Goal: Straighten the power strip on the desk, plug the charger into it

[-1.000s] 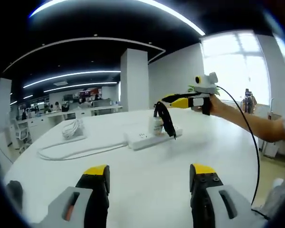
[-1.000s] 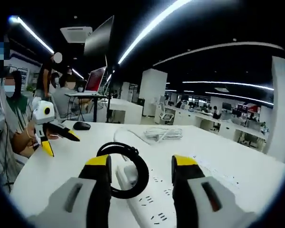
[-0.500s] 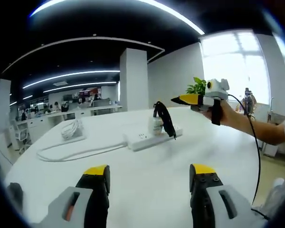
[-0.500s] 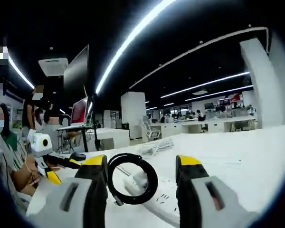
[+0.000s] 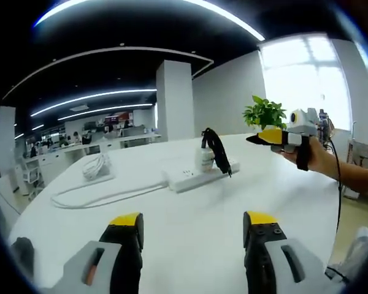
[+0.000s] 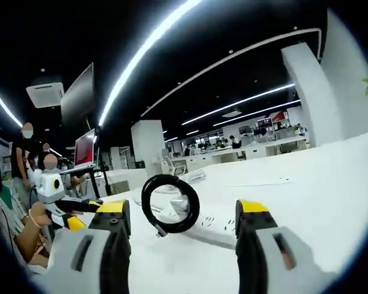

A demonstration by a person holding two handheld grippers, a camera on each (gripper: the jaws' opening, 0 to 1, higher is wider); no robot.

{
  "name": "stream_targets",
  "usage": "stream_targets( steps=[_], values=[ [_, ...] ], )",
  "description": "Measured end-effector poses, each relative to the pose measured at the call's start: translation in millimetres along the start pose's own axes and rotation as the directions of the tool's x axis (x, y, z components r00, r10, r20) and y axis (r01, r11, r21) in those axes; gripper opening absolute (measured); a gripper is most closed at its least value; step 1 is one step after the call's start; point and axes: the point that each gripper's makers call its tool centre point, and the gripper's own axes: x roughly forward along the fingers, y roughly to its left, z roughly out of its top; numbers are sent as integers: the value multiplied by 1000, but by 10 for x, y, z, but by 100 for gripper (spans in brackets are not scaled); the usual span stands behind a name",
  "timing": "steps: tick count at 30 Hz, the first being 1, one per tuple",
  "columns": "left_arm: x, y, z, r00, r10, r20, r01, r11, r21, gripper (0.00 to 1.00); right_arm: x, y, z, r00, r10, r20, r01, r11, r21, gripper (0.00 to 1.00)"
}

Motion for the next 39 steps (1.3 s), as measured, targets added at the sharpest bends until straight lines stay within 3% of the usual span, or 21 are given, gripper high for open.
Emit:
stream_targets(
  steps=[4, 10, 15, 21, 35, 39],
  values=[
    [8, 3, -2, 1000, -1, 1, 1, 1000, -5, 67, -134, 28, -56, 1000, -4, -3, 4, 1000, 15, 69],
    [3, 9, -42, 1000, -4, -16, 3, 1000, -14, 68, -393, -105, -94, 996, -93, -13, 93, 996, 8, 70],
    [3, 16, -53, 1000, -1, -19, 1, 1000, -30, 70, -588, -68, -176, 990, -136, -26, 136, 991, -10, 72],
    [-12, 21, -50, 1000, 6, -9, -7, 999, -49, 71, -642, -118, -179, 984, -177, -24, 176, 984, -17, 73],
    [-129, 53, -113, 999, 37, -33, -39, 998, -54, 75, -1087, -42, -392, 956, -276, -95, 276, 961, -16, 77],
    [-168, 42, -197, 997, 34, -66, -38, 998, -56, 76, -1205, -12, -423, 944, -306, -121, 304, 952, -38, 80]
  ],
)
